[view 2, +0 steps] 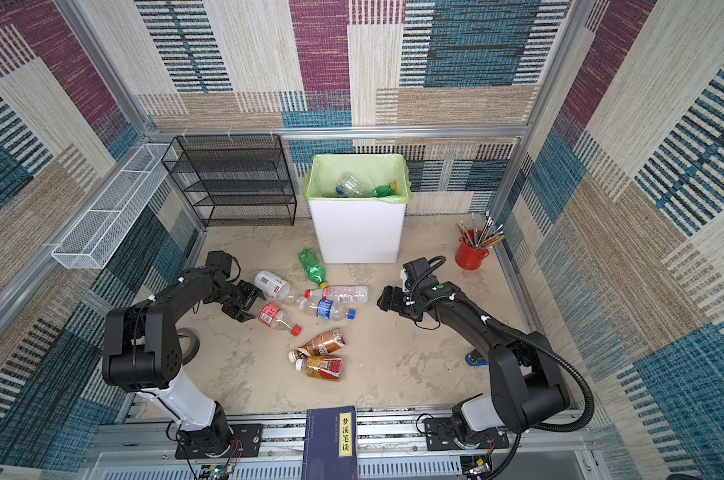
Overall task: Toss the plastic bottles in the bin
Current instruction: 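Lift the clear bottle with left gripper off the pile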
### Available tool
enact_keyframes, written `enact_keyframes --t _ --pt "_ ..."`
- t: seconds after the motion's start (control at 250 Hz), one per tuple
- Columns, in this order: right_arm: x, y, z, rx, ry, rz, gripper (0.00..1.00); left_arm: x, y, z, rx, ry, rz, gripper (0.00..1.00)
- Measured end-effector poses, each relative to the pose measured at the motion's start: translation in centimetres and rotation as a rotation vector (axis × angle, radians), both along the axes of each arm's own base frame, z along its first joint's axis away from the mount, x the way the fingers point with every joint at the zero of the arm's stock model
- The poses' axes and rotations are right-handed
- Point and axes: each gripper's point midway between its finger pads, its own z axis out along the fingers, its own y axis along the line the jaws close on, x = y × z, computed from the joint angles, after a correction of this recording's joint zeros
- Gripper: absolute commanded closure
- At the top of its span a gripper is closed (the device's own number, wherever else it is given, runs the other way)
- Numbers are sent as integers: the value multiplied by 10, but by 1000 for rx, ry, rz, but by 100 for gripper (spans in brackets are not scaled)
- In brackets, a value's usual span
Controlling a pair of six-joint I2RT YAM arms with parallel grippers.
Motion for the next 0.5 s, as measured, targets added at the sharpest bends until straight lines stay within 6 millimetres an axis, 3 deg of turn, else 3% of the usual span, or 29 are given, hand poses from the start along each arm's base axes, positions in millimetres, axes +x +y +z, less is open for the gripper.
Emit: enact_keyframes --t 0.188,0.36,0.5 --pt "-1 3 1 14 -40 35 15 -9 4 -16 28 44 -14 29" --pt "-9 3 -4 16 -51 70 15 -12 8 -19 60 45 -38 39" --pt "-7 3 1 21 -78 75 16 -18 8 -9 69 14 -62 45"
